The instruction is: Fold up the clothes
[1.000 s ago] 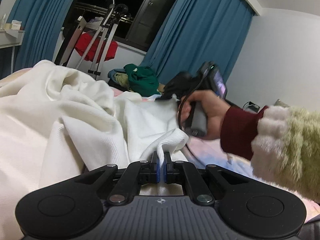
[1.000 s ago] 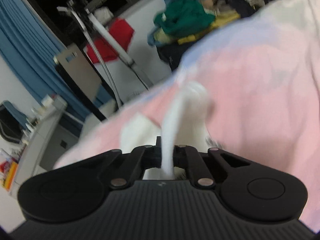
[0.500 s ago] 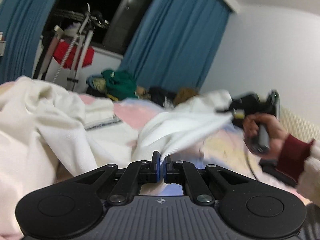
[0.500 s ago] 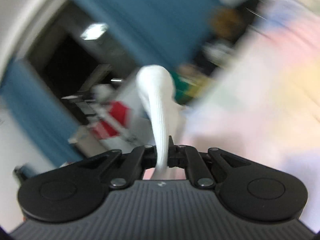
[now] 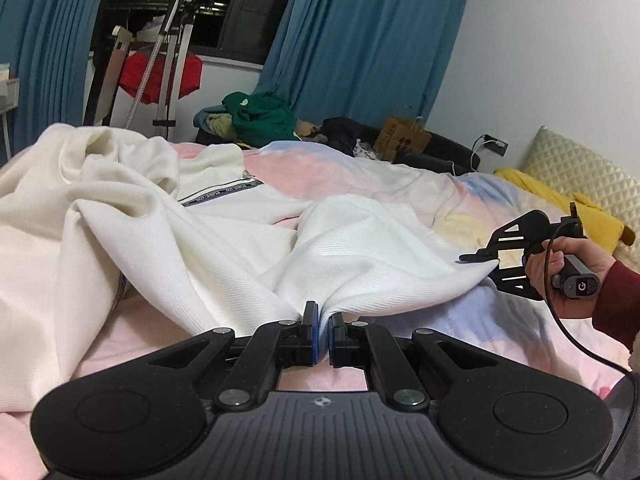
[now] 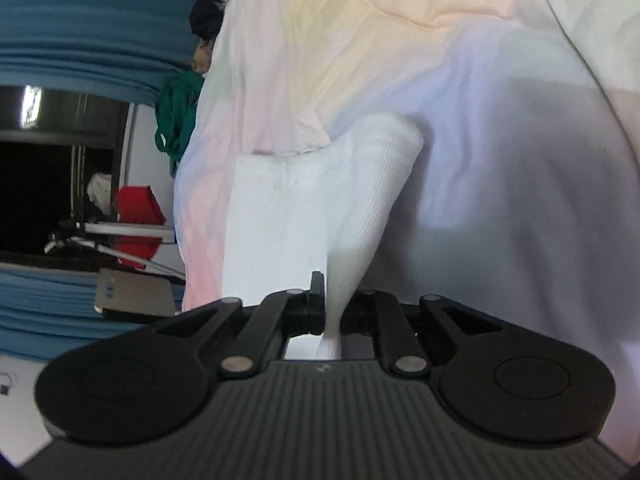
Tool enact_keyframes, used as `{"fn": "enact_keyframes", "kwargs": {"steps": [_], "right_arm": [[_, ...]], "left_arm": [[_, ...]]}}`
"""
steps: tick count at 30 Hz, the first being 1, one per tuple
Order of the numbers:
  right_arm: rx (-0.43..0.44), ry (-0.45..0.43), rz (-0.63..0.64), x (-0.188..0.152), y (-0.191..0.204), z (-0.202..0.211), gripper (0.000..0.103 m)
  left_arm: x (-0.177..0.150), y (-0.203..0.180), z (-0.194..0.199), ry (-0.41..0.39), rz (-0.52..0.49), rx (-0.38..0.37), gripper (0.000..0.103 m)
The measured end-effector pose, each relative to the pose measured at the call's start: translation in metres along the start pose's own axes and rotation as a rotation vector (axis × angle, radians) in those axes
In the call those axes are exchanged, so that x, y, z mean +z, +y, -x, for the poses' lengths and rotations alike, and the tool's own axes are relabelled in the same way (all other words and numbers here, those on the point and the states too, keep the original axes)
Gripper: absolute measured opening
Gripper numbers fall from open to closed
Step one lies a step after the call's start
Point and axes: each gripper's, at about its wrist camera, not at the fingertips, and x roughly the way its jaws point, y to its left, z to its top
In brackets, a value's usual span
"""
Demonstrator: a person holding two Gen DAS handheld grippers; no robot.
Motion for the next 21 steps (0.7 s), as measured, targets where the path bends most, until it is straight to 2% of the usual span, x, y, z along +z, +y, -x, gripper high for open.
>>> {"fn": "enact_keyframes", "kwargs": {"steps": [4, 7, 9, 12, 14, 18, 21], "right_arm": [[0.041, -0.029, -0.134, 0.008, -0.021, -0.009, 0.013], [0.083, -0.016, -0.190, 0.017, -0.031, -0.014, 0.013], [0.081, -0.020, -0.165, 0.020, -0.028, -0.017, 0.013], [0.027, -0.022, -0.056, 0.019, -0.017, -0.021, 0.011], [0.034, -0.047, -0.036, 0.019, -0.014, -0.018, 0.006], [0.069, -0.116, -0.008, 0.025, -0.003, -0.008, 0.005], [0.095, -0.184, 0.047, 0.033, 0.009, 0.003, 0.005]], "left_arm": [[-0.005, -0.002, 0.001, 0.015, 0.004, 0.032, 0.005], [-0.006, -0.007, 0.003, 0.016, 0.010, 0.052, 0.005], [-0.005, -0.009, 0.004, 0.013, 0.015, 0.059, 0.005], [-0.005, -0.011, 0.007, 0.007, 0.014, 0.061, 0.005], [-0.007, -0.011, 0.005, 0.007, 0.008, 0.054, 0.005], [-0.009, -0.011, -0.004, 0.022, -0.002, 0.042, 0.006], [-0.008, -0.017, -0.006, 0.007, -0.020, 0.003, 0.011]]}}
